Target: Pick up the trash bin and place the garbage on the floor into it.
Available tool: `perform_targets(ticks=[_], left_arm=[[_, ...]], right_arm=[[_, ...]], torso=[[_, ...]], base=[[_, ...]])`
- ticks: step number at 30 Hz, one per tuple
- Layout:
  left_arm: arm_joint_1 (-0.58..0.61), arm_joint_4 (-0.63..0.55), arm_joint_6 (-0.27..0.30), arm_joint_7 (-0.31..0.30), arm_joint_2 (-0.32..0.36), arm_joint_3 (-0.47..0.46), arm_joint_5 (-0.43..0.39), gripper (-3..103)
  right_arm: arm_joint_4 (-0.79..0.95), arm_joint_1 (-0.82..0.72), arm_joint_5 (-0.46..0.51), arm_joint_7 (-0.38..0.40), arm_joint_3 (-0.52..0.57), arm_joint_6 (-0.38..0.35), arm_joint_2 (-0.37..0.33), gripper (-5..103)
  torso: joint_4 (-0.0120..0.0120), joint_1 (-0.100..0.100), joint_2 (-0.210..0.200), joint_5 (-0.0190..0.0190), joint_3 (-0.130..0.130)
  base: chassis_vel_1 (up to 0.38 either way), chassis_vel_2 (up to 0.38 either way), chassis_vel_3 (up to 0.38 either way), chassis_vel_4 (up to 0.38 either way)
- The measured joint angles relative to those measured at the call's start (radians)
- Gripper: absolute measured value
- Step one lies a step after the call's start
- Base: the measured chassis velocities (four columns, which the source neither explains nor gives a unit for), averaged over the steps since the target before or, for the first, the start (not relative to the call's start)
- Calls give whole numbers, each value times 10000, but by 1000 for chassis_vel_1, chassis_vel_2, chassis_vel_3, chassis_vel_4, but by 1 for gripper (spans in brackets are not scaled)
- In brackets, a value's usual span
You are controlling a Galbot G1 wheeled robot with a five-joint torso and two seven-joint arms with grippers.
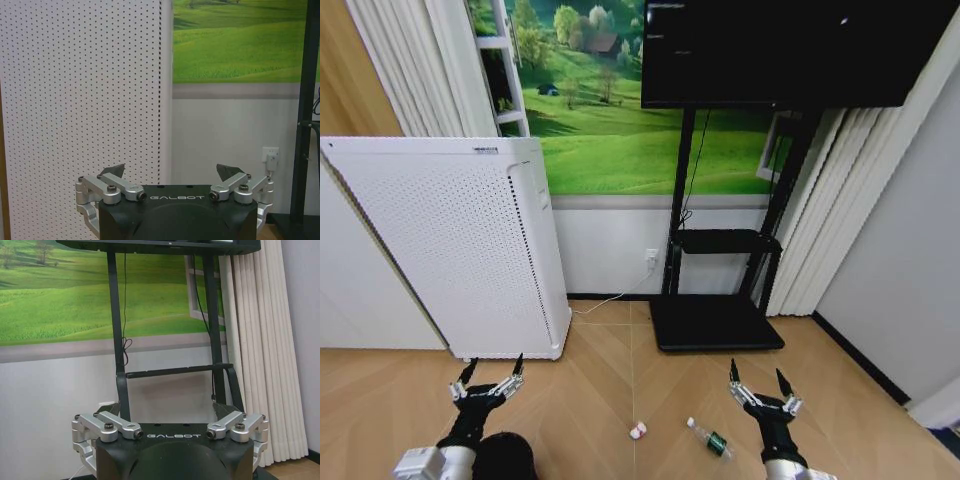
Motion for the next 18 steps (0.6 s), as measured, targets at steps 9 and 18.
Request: perform_targets(ticks=[9, 18], left_arm=[[-2, -3, -11, 9, 21, 14, -33, 100], [-2, 1, -9, 9, 31, 17, -104, 100]], right_arm=[[3, -8, -8, -21, 15, -3, -18, 100], [-9, -5, -29, -36, 13, -6, -23, 100]], torso=[[-1, -123, -395, 1, -271], [-2, -185, -605, 0, -420]], base=[[-6, -6, -8, -6], [-25, -30, -25, -23]])
